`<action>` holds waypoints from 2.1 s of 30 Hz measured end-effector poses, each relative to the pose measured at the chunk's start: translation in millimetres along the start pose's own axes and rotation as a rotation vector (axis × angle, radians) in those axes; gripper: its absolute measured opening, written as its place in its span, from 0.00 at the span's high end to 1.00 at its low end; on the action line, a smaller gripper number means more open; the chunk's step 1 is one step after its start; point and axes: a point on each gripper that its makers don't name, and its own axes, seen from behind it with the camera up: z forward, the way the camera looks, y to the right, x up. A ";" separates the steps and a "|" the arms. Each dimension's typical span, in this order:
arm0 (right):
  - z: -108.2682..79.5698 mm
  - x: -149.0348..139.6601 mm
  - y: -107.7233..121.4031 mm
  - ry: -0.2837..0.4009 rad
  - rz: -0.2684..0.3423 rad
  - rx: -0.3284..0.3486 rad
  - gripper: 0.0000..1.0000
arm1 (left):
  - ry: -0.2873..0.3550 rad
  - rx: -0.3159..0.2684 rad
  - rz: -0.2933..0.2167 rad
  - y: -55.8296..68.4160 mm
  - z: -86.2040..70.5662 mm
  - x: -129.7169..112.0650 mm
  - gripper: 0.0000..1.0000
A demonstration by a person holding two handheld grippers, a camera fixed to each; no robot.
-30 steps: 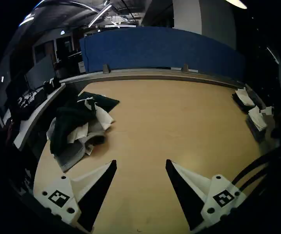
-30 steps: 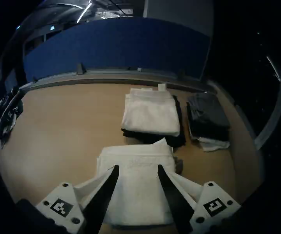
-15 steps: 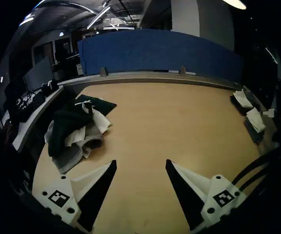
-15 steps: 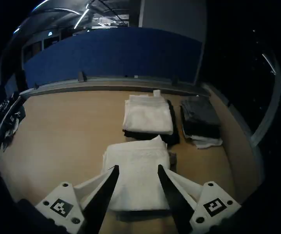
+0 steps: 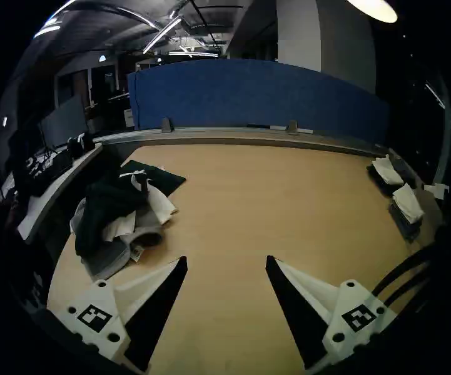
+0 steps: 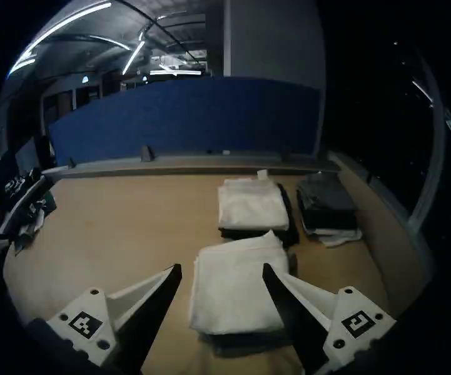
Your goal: Fold towel
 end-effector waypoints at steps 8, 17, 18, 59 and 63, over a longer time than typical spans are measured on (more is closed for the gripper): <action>-27.9 45.7 -5.4 0.261 0.029 -0.039 0.00 | 0.064 -0.004 -0.012 1.7 -2.6 18.8 0.06; -37.7 52.9 -16.8 0.316 0.036 -0.044 0.00 | 0.146 -0.014 -0.034 4.1 -4.3 40.3 0.06; -38.3 53.6 -17.6 0.319 0.036 -0.046 0.00 | 0.160 -0.015 -0.038 4.2 -4.7 43.8 0.07; -71.9 40.4 -81.6 0.350 0.019 -0.069 0.00 | 0.649 -0.033 -0.057 -8.3 -38.3 118.5 0.07; -73.7 35.8 -89.9 0.339 0.004 -0.061 0.00 | 0.648 -0.021 -0.043 -8.0 -29.5 109.5 0.07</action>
